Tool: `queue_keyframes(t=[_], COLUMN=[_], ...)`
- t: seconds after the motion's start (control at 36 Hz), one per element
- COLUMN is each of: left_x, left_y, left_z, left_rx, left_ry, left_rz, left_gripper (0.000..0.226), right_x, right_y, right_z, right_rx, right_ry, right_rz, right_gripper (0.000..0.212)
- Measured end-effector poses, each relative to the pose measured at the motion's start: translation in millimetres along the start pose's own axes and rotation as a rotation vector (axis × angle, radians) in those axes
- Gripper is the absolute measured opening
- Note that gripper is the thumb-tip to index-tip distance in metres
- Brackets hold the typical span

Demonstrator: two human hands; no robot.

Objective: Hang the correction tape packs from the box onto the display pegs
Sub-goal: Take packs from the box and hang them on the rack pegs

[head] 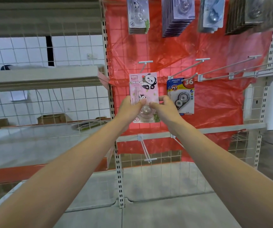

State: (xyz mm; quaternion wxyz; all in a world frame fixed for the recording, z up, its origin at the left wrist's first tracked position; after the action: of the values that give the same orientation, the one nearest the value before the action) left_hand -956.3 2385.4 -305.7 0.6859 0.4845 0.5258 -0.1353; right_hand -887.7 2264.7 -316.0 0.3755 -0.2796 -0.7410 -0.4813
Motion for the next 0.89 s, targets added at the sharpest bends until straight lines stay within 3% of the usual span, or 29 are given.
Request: queue_keyframes(t=[0.31, 0.44, 0.5, 0.69, 0.81, 0.89], left_x=[1, 4, 7, 26, 40, 48], left_y=[9, 12, 13, 35, 56, 68], left_z=[-1, -1, -1, -5, -9, -12], left_rx=[0.002, -0.005, -0.007, -0.057, -0.085, -0.099], left_ry=[0.117, 0.094, 0.097, 0.172, 0.351, 0.432], left_rz=[0.091, 0.113, 0.105, 0.053, 0.011, -0.051], left_gripper=[0.021, 0.042, 0.036, 0.022, 0.033, 0.036], right_x=[-10, -18, -20, -18, -25, -28], right_y=[7, 9, 11, 20, 18, 13], right_z=[4, 3, 3, 15, 32, 39], right_rx=[-0.007, -0.034, -0.045, -0.015, 0.031, 0.039], right_ry=[0.030, 0.050, 0.025, -0.451, -0.784, -0.884], right_rz=[0.015, 0.002, 0.000, -0.058, -0.136, -0.211], right_gripper=[0.025, 0.021, 0.026, 0.039, 0.046, 0.046])
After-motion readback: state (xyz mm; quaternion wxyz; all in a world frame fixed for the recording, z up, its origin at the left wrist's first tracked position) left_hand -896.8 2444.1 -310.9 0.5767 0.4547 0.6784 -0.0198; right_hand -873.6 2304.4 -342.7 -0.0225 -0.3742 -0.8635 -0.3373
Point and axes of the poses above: each hand's wrist, its own y-axis towards the middle knuckle, its own z-axis out of the palm, x = y × z, the point moved 10 cm from there along y, towards the middle knuckle, and after that the axes turned 11 degrees about -y, right-handed, at the moved point
